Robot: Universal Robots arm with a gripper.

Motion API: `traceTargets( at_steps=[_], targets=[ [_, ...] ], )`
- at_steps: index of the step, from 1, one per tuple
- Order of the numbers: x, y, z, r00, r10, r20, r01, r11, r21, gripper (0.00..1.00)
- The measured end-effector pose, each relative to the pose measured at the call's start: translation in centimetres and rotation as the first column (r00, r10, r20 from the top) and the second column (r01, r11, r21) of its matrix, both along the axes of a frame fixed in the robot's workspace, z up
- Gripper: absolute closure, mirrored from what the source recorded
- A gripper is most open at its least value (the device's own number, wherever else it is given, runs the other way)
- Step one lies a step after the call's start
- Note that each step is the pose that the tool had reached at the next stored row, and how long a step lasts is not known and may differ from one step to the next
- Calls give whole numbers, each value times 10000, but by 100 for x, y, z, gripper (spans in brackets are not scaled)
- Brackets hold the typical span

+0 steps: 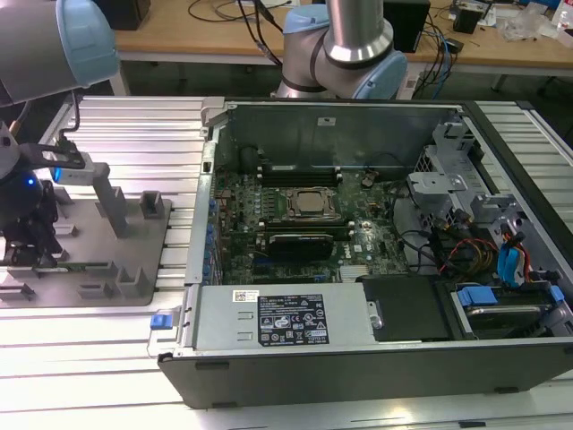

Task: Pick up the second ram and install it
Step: 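Pick up the second ram and move it above second insertion slot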

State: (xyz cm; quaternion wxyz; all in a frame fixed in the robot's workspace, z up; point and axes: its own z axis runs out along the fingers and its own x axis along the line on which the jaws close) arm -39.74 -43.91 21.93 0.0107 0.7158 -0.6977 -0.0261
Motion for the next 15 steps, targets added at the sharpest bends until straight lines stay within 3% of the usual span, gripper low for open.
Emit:
traceTargets(
  at_steps=[3,15],
  targets=[
    [-22,0,-90,10000,14,-1,-14,10000,0,72],
    [-36,12,-127,10000,16,0,-16,10000,-1,74]
  ],
)
